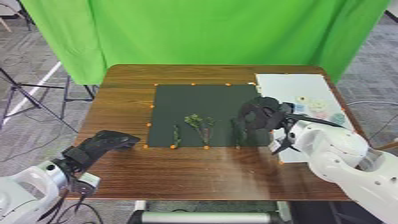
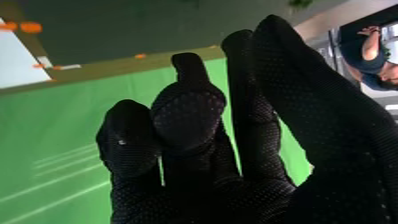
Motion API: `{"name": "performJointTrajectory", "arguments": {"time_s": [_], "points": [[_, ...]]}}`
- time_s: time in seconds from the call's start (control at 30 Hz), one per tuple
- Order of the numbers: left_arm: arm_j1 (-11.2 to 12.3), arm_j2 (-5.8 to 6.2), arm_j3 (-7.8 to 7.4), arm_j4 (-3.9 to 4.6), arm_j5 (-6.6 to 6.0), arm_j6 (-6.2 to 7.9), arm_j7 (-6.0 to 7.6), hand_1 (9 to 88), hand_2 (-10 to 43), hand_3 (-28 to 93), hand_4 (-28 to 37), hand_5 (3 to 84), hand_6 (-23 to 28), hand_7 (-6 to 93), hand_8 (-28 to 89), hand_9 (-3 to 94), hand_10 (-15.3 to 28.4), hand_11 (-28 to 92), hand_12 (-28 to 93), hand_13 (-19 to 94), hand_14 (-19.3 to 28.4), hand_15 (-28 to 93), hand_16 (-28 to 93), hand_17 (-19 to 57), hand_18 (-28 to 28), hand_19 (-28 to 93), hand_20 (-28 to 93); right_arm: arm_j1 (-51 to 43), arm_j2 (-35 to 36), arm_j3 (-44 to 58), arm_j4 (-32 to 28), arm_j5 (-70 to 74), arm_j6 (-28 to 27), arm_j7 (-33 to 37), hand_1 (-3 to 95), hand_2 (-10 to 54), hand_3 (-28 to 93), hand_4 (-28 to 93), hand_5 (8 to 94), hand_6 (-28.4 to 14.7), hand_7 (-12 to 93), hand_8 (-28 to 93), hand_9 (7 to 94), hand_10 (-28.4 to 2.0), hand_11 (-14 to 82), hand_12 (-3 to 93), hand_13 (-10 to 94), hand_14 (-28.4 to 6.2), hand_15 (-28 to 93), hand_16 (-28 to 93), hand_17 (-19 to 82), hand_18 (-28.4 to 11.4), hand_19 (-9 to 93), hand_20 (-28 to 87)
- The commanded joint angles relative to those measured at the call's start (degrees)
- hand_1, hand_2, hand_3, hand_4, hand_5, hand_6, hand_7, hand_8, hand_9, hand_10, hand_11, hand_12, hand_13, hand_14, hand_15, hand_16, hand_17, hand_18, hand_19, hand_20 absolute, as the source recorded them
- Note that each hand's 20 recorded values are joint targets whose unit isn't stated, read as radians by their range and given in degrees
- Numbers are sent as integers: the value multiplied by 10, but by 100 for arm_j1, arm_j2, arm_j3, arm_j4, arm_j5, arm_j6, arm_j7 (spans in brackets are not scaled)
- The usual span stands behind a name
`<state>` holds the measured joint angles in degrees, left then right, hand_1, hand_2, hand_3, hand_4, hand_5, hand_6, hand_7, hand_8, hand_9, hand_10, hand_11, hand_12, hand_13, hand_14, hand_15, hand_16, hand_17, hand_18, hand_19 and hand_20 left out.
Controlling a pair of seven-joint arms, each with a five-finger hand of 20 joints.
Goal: Arrange flowers
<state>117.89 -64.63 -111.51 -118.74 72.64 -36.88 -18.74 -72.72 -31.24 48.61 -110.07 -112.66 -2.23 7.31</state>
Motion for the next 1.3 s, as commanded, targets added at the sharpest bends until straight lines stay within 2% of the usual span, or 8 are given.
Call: {"name": "performJointTrajectory", "arguments": {"time_s": [0.03,0.1,0.17,0.37,0.6,0.93,1.0,1.3], "points": [[68,-55,40,75,48,-99,-29,266,16,564,-173,446,53,106,-48,381,165,132,117,282,188,119,4,-12,114,103,113,-170,106,390,-83,-146,954,505,477,-95,661,-103,570,22,259,136,544,-131,136,280,759,-40,677,321,511,-140,931,560],[53,-42,51,79,23,-103,-44,266,16,565,-173,447,53,106,-48,381,165,132,117,282,188,119,4,-12,114,103,113,-85,104,358,32,-54,1466,867,471,-95,645,-120,574,16,251,136,571,-127,148,279,759,-43,671,320,510,-141,931,556],[30,-35,69,91,22,-116,-53,265,16,566,-173,447,54,105,-48,382,165,133,117,282,188,119,4,-11,114,103,113,-66,112,450,143,-104,1642,1072,458,-95,642,-137,584,8,240,122,595,-131,163,274,764,-43,665,319,513,-143,932,549],[13,-29,73,91,10,-117,-76,266,16,564,-173,446,54,105,-47,382,165,133,117,282,188,120,4,-12,114,103,113,-32,201,619,385,-219,1213,1215,422,-95,669,-153,577,5,242,-52,589,-138,163,272,766,-47,661,323,516,-143,932,547],[79,-33,28,58,-13,-113,-109,265,16,565,-171,446,53,106,-47,382,166,134,117,283,187,120,4,-12,114,103,113,-249,240,737,674,-306,683,1439,415,-95,667,-152,574,15,247,-59,583,-142,156,271,766,-51,662,324,516,-147,932,548],[148,-73,4,18,-30,-161,-168,266,15,565,-172,445,53,106,-47,382,165,135,117,283,189,122,4,-12,114,103,113,-730,299,1074,948,-363,492,1595,413,-95,666,-150,580,18,246,-60,586,-142,157,272,767,-56,664,324,516,-152,932,551],[179,-10,24,12,-49,-108,-149,265,14,566,-173,446,53,106,-48,382,165,135,117,283,188,122,3,-11,114,103,112,-773,316,1069,1009,-434,517,1571,414,-95,667,-150,580,18,246,-60,586,-142,157,273,768,-56,665,323,516,-153,932,552],[167,-20,50,20,-52,-166,-176,265,15,565,-173,446,53,105,-47,382,165,134,117,283,189,122,3,-12,114,104,113,-1042,239,1235,1232,-441,445,1636,418,-95,667,-151,581,20,250,-62,586,-141,158,273,769,-56,668,322,516,-153,932,552]]}}
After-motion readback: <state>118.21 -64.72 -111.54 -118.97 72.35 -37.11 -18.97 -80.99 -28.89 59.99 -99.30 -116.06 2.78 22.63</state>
